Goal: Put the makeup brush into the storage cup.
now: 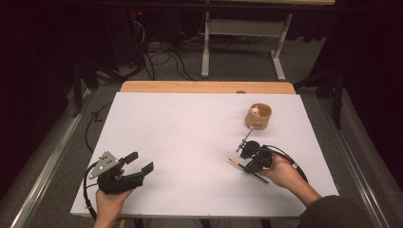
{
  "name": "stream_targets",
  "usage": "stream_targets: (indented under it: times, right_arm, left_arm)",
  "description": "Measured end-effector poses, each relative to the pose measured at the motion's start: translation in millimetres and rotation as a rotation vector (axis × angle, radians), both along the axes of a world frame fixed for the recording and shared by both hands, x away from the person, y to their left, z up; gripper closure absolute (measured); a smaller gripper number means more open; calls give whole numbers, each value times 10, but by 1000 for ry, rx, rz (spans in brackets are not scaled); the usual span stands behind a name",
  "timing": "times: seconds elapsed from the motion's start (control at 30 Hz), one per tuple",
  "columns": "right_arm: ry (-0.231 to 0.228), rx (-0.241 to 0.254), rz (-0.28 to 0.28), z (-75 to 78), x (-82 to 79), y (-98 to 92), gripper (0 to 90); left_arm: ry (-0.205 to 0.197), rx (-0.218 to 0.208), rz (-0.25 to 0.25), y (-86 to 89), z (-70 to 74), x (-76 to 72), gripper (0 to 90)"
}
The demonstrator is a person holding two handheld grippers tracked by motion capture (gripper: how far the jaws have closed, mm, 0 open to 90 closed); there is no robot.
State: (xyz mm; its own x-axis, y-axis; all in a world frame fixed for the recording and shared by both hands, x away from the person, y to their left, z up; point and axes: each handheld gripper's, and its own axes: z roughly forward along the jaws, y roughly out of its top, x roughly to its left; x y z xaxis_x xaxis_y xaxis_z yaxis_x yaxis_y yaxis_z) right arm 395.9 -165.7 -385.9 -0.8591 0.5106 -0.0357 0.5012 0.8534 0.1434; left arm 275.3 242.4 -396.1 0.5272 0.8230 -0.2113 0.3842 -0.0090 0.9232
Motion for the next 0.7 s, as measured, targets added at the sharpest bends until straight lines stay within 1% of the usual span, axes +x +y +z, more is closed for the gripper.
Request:
stream_targets:
  times: [0.47, 0.5, 0.6, 0.7]
  right_arm:
    - [0, 41, -13, 41, -1, -48, 851]
    - [-6, 54, -15, 51, 0, -62, 851]
    - [-5, 63, -22, 64, 0, -76, 851]
    - [-8, 85, -23, 79, -5, -108, 851]
  left_arm:
    - [-3, 2, 0, 5, 5, -6, 257]
    - [-2, 2, 1, 3, 5, -4, 257]
    - [-2, 2, 1, -2, 2, -3, 257]
    - [-1, 2, 0, -1, 1, -2, 256]
